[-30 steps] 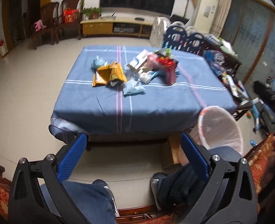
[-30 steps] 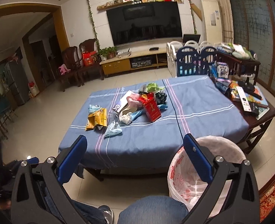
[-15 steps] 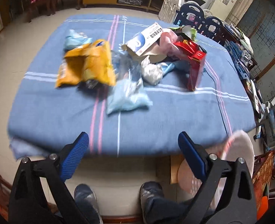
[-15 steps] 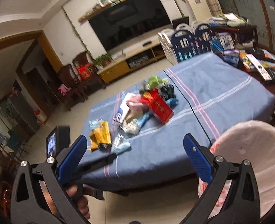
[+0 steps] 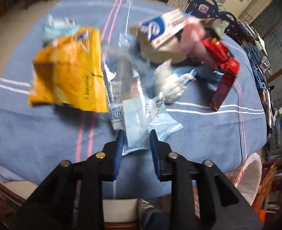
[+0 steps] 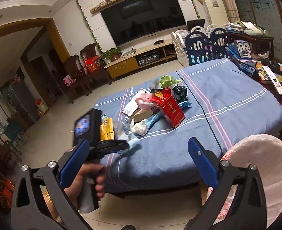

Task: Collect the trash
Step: 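Lift the clear bag with the left tool while the right tool grasps the white crumpled tissue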

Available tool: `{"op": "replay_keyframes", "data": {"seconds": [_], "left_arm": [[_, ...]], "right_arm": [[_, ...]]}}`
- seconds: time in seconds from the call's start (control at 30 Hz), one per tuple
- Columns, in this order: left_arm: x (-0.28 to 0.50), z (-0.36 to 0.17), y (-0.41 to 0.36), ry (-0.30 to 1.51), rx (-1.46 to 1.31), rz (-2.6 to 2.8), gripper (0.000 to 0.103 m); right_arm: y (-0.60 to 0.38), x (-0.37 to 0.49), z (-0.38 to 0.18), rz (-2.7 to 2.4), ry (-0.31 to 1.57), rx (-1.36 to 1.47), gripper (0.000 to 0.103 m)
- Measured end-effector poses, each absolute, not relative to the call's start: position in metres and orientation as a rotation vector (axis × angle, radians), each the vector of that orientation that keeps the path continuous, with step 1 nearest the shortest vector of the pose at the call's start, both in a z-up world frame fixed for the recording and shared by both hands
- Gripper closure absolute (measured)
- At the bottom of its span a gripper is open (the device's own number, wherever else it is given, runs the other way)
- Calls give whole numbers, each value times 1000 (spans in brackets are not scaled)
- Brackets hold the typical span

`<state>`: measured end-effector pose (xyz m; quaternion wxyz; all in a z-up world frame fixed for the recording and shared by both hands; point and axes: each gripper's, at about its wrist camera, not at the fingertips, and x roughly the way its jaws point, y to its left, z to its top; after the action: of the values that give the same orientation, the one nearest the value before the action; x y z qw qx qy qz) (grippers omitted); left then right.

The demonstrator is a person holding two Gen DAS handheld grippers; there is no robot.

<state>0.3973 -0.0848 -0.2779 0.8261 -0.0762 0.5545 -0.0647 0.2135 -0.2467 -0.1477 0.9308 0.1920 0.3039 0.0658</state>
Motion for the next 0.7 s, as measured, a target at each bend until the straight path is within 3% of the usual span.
{"op": "replay_keyframes", "data": {"seconds": [0.17,0.37,0.57,0.63,0.7], "left_arm": [[353,-200,-67,963,-133,-179,82],[306,-126,-21,644,-143,-173,83],[288,-102,23,533,-170,-96,86],[290,-105,31,539,-176,-83,89],[298,-110,40,551,-202,-83,89]], "right_arm": [[-244,248,-163,122,700,394,3],[-189,302,-188,166,837,197,3],[-140,372,-225,178,887,25,3],[-136,399,-246,144,909,-10,6],[-134,418,-268,126,938,-18,20]]}}
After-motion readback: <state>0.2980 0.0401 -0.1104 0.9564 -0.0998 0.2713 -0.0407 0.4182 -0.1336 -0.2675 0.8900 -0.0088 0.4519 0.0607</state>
